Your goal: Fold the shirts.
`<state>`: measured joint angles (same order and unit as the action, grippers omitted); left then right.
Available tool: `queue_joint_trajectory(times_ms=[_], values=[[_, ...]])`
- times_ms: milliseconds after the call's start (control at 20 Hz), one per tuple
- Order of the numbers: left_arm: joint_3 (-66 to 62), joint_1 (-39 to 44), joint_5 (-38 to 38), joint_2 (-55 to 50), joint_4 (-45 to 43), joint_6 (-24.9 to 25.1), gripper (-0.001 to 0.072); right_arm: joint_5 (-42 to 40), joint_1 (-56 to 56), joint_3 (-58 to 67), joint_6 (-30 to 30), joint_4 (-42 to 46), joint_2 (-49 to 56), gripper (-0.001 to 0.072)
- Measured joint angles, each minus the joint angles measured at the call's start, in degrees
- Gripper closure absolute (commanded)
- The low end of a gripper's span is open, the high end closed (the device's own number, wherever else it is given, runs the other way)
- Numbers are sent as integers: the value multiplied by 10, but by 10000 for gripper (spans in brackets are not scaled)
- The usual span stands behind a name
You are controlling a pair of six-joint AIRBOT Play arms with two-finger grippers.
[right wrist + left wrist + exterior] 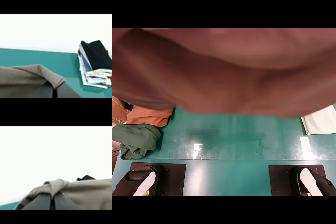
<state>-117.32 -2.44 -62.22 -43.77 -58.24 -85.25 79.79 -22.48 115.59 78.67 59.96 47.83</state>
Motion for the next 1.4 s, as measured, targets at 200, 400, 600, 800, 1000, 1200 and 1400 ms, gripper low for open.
queue_joint_trajectory(times_ms=[200,400,600,800,1000,1200,1400], values=[[99,0,-49,-6,3,-13,685,47,43,-24,19,2,39,694],[318,0,-102,-11,8,-15,685,88,129,-158,31,7,85,695],[588,0,-93,-15,14,10,684,74,191,-307,35,17,125,695],[764,0,-14,-24,15,45,518,45,217,-400,35,36,155,695],[784,-1,16,-30,10,56,199,34,222,-434,36,43,166,694],[765,-1,-32,-31,-17,59,199,30,223,-443,36,45,169,694],[767,-1,-91,-32,-45,53,199,29,223,-445,34,46,170,694]])
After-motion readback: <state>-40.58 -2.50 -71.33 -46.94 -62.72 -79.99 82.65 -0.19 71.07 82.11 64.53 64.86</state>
